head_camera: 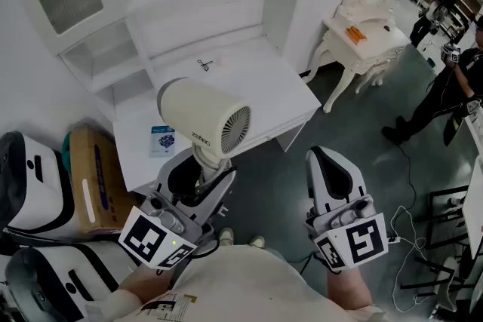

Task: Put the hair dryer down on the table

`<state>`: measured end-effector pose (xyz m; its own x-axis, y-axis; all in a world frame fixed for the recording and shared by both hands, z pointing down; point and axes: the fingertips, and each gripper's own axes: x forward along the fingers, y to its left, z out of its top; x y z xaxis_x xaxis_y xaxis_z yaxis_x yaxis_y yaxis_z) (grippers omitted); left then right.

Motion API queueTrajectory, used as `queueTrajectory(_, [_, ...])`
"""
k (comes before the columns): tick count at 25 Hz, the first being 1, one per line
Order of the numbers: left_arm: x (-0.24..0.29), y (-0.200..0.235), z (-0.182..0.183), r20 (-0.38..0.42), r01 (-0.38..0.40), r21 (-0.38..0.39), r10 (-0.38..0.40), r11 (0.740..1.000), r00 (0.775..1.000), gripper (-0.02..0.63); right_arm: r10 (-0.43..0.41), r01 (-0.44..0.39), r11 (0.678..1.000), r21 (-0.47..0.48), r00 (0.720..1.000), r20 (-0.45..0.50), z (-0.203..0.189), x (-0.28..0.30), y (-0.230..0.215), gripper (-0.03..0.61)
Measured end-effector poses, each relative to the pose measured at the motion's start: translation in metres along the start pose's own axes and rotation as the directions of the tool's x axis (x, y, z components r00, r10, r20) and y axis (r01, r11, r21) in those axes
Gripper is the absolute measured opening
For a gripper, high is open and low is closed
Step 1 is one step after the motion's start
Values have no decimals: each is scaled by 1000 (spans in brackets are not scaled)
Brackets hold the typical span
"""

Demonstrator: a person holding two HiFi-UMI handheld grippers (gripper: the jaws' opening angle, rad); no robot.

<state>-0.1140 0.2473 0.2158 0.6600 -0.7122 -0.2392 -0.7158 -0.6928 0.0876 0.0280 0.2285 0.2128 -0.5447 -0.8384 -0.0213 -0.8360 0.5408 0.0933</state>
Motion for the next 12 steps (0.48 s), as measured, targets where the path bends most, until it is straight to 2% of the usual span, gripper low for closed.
queueTrajectory(12, [5, 6, -10, -22, -4, -9, 4, 1000, 1000, 216, 9, -9, 998, 56, 1000, 3, -10, 5, -5, 20])
